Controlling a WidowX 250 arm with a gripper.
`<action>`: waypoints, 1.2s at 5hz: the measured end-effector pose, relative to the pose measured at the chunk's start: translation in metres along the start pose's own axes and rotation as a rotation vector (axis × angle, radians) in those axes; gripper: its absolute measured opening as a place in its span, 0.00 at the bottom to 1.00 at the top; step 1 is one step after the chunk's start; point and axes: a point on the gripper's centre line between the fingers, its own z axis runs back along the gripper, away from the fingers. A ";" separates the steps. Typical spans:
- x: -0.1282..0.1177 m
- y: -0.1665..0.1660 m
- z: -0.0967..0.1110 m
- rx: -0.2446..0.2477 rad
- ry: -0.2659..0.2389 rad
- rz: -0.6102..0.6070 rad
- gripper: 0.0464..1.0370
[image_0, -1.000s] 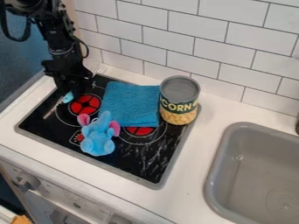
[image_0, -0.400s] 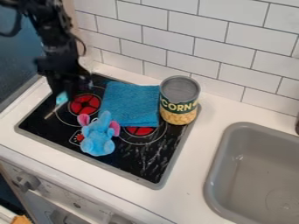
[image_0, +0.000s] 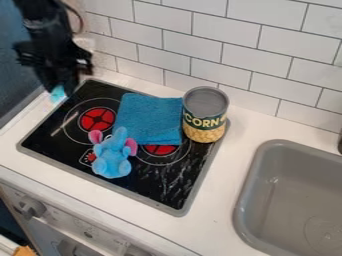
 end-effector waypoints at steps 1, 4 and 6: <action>-0.027 -0.014 0.016 -0.040 0.093 0.060 0.28; -0.086 -0.082 0.018 -0.037 0.248 0.364 0.28; -0.097 -0.126 0.003 -0.017 0.352 0.407 0.28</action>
